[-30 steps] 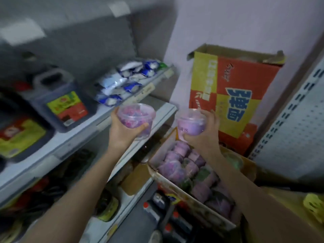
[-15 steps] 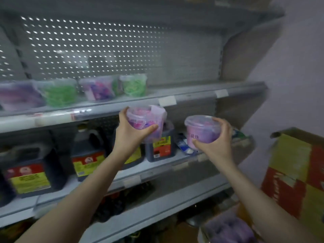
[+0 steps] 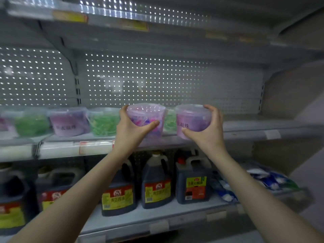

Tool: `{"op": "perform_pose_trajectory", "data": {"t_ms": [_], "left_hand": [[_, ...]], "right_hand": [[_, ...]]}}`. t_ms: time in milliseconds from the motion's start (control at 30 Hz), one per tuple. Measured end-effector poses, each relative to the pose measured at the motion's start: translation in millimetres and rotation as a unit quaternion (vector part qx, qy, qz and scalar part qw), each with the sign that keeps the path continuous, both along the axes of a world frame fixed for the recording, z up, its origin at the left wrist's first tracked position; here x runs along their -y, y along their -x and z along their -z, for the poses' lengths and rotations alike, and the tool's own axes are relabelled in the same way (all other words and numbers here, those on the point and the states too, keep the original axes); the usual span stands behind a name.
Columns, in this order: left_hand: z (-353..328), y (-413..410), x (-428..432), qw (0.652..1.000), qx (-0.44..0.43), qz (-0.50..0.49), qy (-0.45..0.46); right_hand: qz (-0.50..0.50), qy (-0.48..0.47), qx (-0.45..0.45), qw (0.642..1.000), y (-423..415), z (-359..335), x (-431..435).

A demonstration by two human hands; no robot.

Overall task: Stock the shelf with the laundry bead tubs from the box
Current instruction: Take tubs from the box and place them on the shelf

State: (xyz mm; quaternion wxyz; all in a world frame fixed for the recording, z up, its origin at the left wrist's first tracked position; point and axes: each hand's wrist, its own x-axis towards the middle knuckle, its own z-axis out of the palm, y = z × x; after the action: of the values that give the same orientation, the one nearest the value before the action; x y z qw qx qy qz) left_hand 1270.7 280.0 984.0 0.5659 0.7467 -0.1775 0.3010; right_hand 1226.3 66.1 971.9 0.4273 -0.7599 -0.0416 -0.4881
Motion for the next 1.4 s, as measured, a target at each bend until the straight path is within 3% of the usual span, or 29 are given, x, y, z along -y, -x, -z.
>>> {"op": "perform_pose_trajectory", "data": {"t_ms": [433,633,833,1067,1267,1400], "left_hand": [[-11.8,-89.0,-2.7,0.996,-0.063,-0.006,-0.058],[-9.0,-103.8,-10.9,0.991,-0.097,0.018,-0.091],[1.2,-75.0,-23.0,0.989,-0.094,0.025,-0.112],[27.8,1.3,-17.4,0.973,-0.060,0.005,-0.222],[71.9,62.9,11.6,0.941,-0.040,0.034,-0.335],[107.5,83.9,40.0,0.900,-0.023,0.022,-0.436]], "right_hand": [[0.000,0.013,-0.085,0.996,-96.5,-11.7,-22.0],[-0.003,0.012,-0.203,0.979,-108.3,-14.9,-17.0],[0.025,0.004,-0.209,0.978,-72.0,-1.2,-19.9],[0.040,-0.019,-0.211,0.976,11.2,31.4,-9.8],[0.144,0.086,-0.282,0.945,82.8,79.7,24.1],[0.227,0.197,-0.324,0.897,126.0,117.7,53.1]]}}
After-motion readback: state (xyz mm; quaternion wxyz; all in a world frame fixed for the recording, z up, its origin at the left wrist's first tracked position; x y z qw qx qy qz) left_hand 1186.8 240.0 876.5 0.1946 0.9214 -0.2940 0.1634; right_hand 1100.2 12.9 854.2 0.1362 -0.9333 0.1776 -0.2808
